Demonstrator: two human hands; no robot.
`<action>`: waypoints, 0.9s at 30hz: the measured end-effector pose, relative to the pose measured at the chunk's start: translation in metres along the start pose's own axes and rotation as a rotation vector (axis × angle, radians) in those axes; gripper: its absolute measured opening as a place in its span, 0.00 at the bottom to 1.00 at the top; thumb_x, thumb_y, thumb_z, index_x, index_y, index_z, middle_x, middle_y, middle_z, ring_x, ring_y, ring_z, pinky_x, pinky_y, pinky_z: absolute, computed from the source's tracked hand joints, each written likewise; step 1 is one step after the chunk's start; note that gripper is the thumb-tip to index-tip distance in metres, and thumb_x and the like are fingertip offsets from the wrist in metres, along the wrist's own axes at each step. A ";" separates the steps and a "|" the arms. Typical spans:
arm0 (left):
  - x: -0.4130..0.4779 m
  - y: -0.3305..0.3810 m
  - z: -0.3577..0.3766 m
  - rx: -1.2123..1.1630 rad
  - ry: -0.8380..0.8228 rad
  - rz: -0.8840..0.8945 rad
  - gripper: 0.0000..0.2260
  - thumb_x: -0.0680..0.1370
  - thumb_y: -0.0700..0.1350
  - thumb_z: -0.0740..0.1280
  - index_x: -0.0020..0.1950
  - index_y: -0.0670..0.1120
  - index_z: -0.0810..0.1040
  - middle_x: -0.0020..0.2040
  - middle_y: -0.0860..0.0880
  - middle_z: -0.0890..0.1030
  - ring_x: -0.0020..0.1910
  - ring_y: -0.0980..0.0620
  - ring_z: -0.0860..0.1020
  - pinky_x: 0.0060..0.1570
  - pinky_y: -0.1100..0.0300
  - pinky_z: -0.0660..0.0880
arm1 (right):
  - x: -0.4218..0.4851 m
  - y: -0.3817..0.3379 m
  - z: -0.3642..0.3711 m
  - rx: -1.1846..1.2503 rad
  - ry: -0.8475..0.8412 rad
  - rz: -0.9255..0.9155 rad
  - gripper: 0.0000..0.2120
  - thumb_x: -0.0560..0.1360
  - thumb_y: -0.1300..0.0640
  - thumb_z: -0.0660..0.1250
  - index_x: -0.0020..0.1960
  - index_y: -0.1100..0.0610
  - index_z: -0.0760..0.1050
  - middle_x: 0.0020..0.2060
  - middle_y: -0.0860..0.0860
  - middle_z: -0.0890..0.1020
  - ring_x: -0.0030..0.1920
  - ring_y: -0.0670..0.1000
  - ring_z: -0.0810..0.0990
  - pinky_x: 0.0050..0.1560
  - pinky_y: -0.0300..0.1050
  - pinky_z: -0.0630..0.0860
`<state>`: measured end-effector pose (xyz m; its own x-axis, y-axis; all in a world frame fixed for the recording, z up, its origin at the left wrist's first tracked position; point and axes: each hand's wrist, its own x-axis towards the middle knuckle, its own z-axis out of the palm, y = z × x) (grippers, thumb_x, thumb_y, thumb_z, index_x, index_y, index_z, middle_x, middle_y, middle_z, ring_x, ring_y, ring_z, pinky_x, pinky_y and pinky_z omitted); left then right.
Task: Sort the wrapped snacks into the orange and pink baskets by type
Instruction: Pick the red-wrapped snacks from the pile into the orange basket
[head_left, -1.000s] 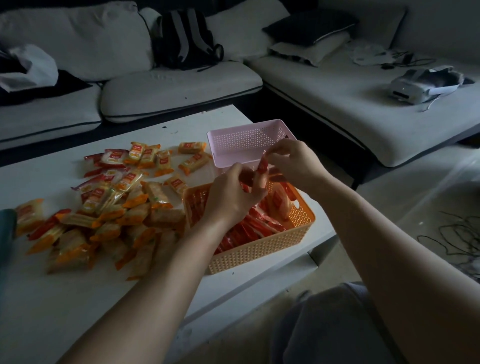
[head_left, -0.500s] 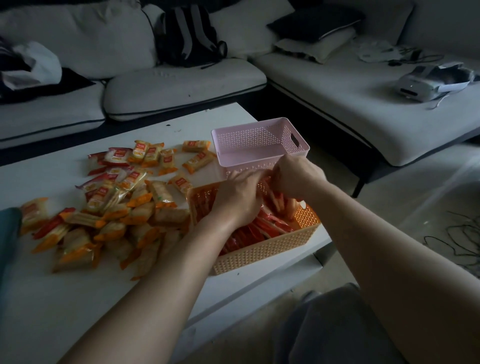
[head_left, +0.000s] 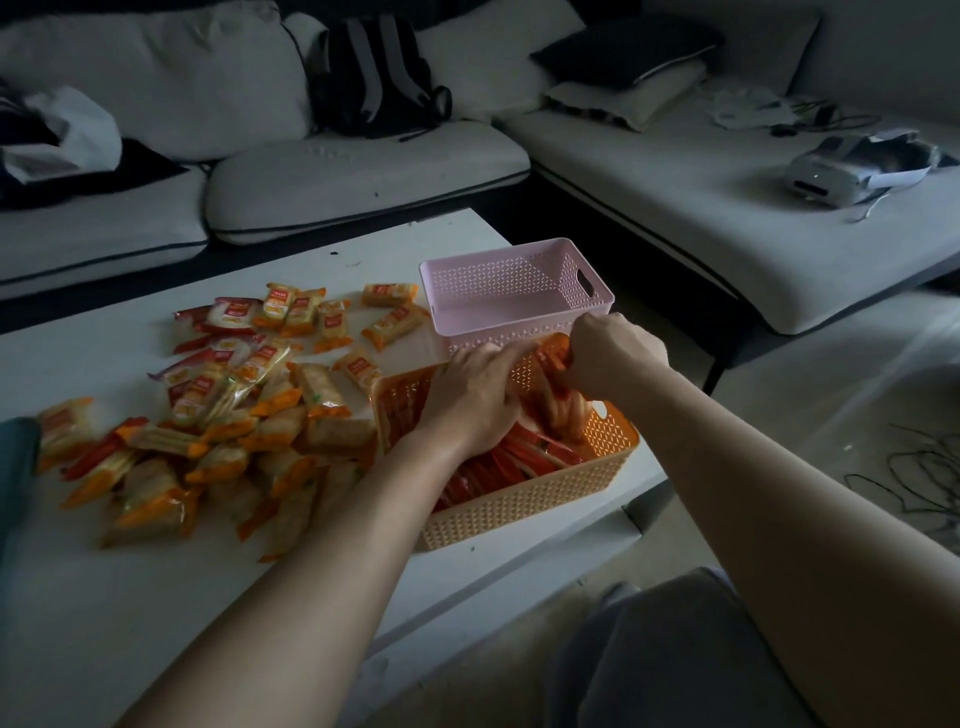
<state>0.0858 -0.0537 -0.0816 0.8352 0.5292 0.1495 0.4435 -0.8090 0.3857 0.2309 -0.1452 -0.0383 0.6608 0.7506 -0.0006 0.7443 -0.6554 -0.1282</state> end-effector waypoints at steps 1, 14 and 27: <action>0.000 0.001 -0.001 0.011 -0.029 0.002 0.27 0.78 0.44 0.64 0.75 0.62 0.65 0.65 0.50 0.75 0.65 0.45 0.70 0.65 0.48 0.69 | 0.000 -0.001 0.000 0.003 -0.010 0.009 0.04 0.76 0.60 0.71 0.48 0.60 0.78 0.36 0.52 0.80 0.36 0.52 0.83 0.38 0.51 0.85; 0.004 0.009 -0.011 0.096 -0.112 0.010 0.14 0.79 0.46 0.63 0.58 0.63 0.80 0.66 0.60 0.74 0.64 0.48 0.68 0.63 0.50 0.69 | -0.008 -0.008 -0.002 0.013 -0.132 0.000 0.08 0.75 0.57 0.74 0.49 0.61 0.80 0.39 0.53 0.82 0.35 0.50 0.81 0.39 0.46 0.84; 0.003 0.001 -0.015 0.126 -0.069 0.021 0.12 0.79 0.47 0.63 0.55 0.55 0.85 0.61 0.54 0.78 0.64 0.48 0.71 0.64 0.48 0.70 | -0.014 0.012 -0.045 0.442 0.102 -0.128 0.08 0.78 0.56 0.70 0.58 0.51 0.80 0.45 0.51 0.82 0.36 0.48 0.84 0.33 0.47 0.84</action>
<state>0.0838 -0.0492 -0.0674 0.8633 0.4963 0.0914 0.4593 -0.8478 0.2650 0.2354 -0.1675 0.0048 0.5890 0.7963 0.1374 0.7223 -0.4427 -0.5313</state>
